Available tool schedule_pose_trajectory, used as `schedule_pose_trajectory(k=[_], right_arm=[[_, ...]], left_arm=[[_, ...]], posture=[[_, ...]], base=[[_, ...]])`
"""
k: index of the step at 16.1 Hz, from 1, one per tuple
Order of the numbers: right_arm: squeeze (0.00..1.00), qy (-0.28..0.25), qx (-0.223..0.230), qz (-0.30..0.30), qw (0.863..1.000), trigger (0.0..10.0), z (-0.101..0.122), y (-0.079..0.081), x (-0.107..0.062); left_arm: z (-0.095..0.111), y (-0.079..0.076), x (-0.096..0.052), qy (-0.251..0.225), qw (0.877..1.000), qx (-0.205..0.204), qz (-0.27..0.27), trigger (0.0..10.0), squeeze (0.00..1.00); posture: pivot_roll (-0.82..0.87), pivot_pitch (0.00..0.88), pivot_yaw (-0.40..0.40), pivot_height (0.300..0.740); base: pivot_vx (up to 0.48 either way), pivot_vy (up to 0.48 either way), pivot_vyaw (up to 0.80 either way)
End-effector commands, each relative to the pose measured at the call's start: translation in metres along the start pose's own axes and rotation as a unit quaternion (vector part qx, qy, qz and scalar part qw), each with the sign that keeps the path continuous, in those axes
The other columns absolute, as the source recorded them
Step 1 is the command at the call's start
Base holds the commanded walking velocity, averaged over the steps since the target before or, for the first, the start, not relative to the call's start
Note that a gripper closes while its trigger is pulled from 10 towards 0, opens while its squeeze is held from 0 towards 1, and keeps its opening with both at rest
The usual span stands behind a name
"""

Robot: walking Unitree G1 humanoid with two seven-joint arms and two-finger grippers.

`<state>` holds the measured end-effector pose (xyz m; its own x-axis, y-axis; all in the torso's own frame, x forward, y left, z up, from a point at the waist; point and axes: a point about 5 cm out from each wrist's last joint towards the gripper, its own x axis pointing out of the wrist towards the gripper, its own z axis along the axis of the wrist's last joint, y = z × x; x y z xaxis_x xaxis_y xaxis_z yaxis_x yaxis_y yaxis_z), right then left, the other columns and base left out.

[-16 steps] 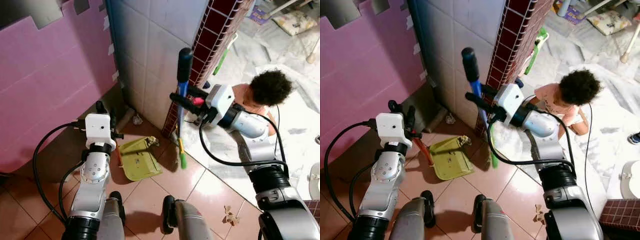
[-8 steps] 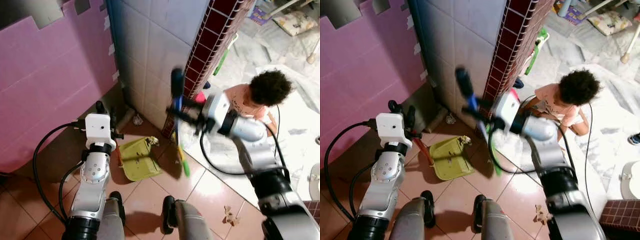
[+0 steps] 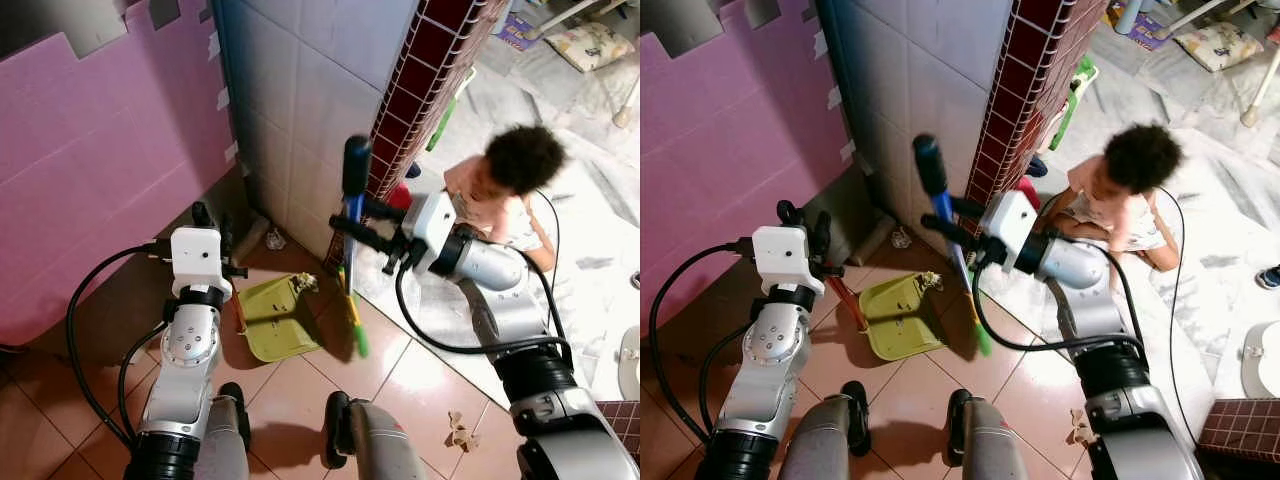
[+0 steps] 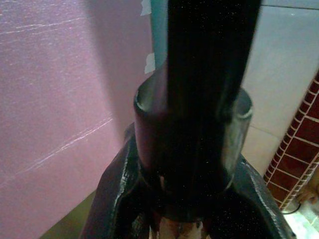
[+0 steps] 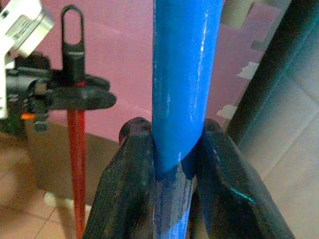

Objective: Sweep floor

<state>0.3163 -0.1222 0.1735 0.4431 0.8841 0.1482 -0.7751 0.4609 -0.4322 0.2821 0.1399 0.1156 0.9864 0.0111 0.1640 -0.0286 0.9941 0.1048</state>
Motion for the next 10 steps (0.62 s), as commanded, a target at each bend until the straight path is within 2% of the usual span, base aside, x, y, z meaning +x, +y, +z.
schedule_pose_trajectory(k=[1, 5, 10], right_arm=[[0.00, -0.029, -0.032, -0.011, 0.999, 10.0, 0.012, -0.007, 0.003], [0.00, -0.054, -0.040, -0.011, 0.998, 10.0, 0.014, -0.004, 0.021], [0.00, -0.090, -0.011, 0.010, 0.996, 10.0, 0.010, 0.011, 0.051]], left_arm=[[-0.017, -0.001, -0.008, 0.042, 0.999, 0.020, -0.003, 10.0, 0.00], [-0.016, -0.004, -0.009, 0.040, 0.999, 0.017, -0.005, 10.0, 0.00], [-0.013, -0.002, -0.016, 0.041, 0.999, 0.019, -0.003, 10.0, 0.00]], posture=[[-0.07, 0.277, -0.081, 0.740], [-0.07, 0.292, -0.080, 0.740], [-0.02, 0.333, -0.086, 0.740]], base=[[0.000, 0.000, 0.00], [0.000, 0.000, 0.00], [0.000, 0.000, 0.00]])
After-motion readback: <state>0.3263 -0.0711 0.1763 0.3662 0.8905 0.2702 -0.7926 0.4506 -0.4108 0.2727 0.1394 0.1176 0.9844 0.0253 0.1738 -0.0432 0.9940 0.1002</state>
